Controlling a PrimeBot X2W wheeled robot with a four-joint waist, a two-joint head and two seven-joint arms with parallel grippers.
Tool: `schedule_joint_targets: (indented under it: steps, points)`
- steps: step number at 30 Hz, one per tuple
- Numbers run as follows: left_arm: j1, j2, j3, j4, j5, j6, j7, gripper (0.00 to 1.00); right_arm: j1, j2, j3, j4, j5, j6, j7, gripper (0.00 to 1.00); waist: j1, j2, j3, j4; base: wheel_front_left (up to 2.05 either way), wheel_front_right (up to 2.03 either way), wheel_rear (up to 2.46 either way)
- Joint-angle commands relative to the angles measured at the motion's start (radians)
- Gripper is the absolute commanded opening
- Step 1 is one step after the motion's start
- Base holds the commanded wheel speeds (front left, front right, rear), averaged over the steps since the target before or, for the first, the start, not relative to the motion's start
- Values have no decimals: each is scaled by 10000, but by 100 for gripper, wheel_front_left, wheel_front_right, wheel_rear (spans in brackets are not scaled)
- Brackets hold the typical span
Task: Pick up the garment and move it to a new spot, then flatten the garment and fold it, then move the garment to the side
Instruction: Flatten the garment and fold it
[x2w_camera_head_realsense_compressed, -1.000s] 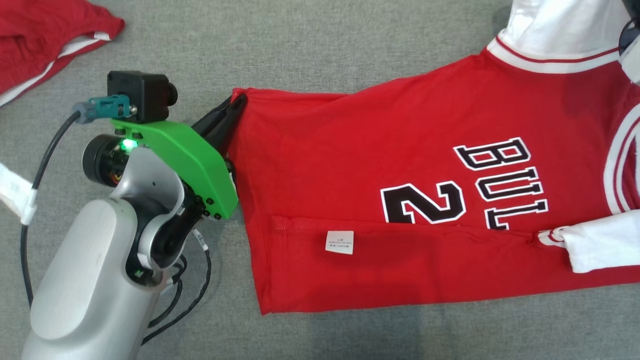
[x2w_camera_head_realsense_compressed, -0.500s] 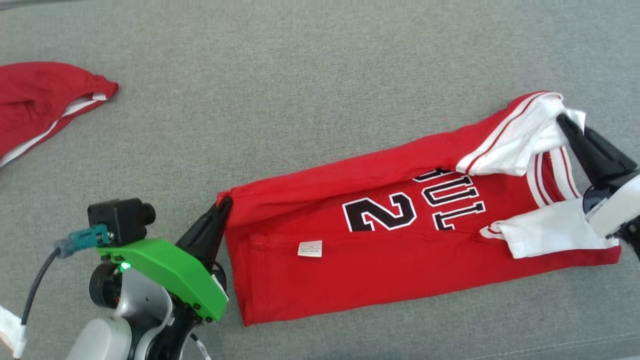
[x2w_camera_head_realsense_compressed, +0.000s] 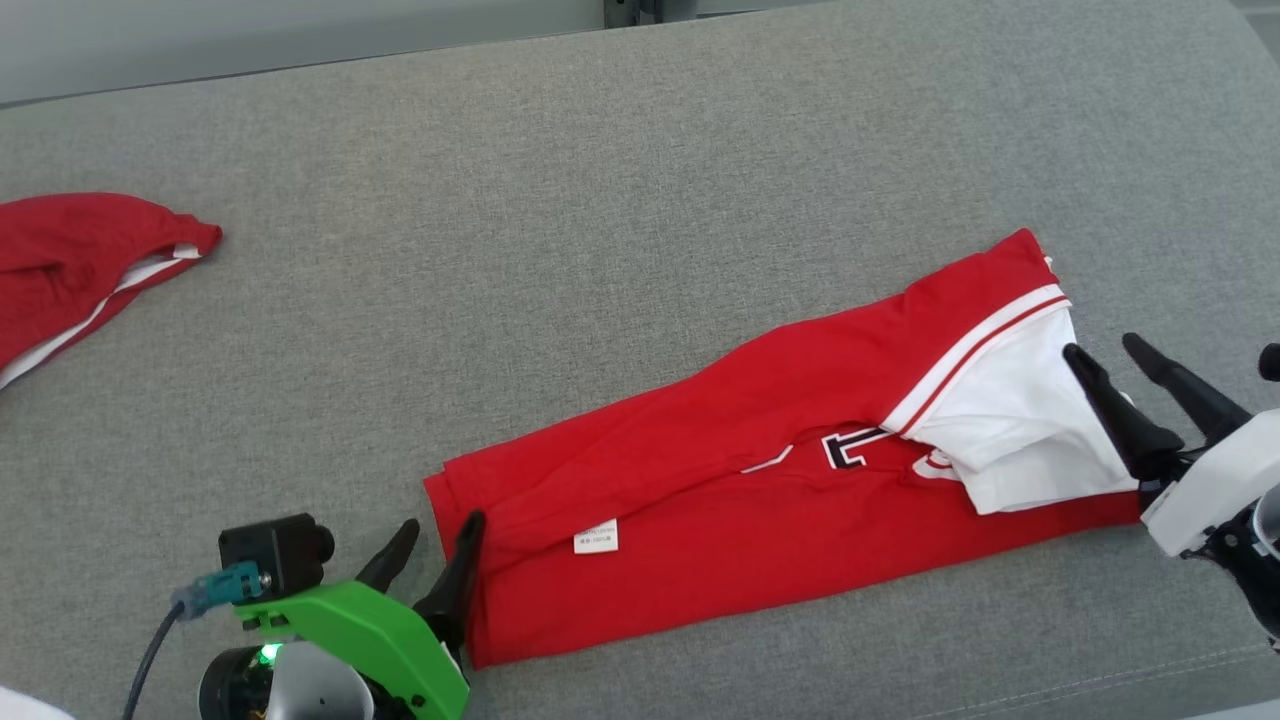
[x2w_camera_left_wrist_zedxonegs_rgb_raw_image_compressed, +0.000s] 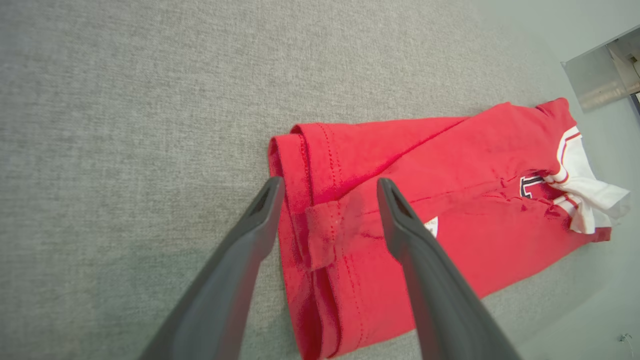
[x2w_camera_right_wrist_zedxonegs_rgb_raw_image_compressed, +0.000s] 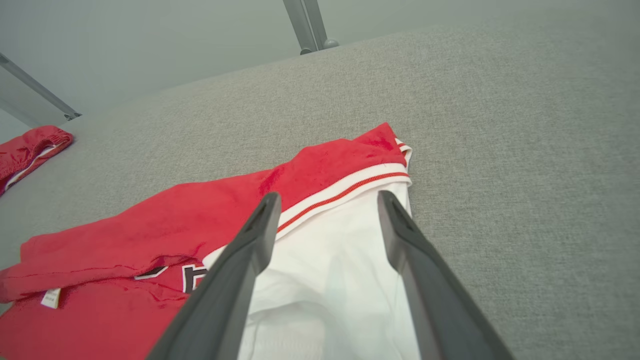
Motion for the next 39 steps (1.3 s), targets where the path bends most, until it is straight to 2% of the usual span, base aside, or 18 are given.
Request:
schedule_joint_targets:
  steps: [1, 6, 10, 15, 19, 24, 30, 32, 35, 39]
  points:
    - [268, 16, 50, -8, 318, 67, -349, 100, 84, -122, -258, 69, -187, 1, 69, 100, 1, 0, -41, 31, 0, 0, 0]
    - [775, -162, 469, 29, 1321, 654, -2223, 100, -221, -96, -1283, 407, -781, 1, 640, 100, 1, 0, -39, 176, 0, 0, 0]
    - [742, -378, 419, 232, 1926, 694, -3433, 100, -612, 304, -1659, 985, -1553, 2, 1661, 100, 1, 0, 114, 470, 0, 0, 0]
    - [231, -979, 114, 930, 2323, 316, -4972, 100, -1020, 918, -1864, 1972, -2122, 1, 3072, 100, 1, 0, 266, 995, 0, 0, 0]
    - [-85, -1507, -3, 1680, 2415, -86, -5634, 100, -1097, 1229, -1994, 2705, -2536, 1, 3527, 100, 1, 0, 269, 1400, 0, 0, 0]
    - [-281, -1761, 143, 2533, 2785, -583, -5860, 100, -856, 1473, -1982, 3343, -3082, 1, 3782, 100, 1, 0, 171, 1751, 0, 0, 0]
    - [-137, -2159, 953, 2567, 3347, -1059, -5857, 100, -764, 1874, -1858, 3795, -2922, 27, 4193, 100, 1, 0, 27, 1850, 0, 0, 0]
    - [-37, -2256, 1155, 2631, 3490, -1243, -5857, 100, -742, 1979, -1834, 3749, -2613, 39, 4090, 0, 1, 0, -56, 1820, 0, 0, 0]
    - [59, -2357, 1432, 2714, 3697, -1439, -5857, 100, -692, 2073, -1773, 3509, -1910, 36, 3840, 0, 1, 0, -201, 1719, 0, 0, 0]
    - [223, -2410, 1823, 2872, 3854, -1642, -5858, 100, -684, 1596, -2186, 3792, -1357, -7, 3310, 0, 1, 0, -510, 1510, 0, 0, 0]
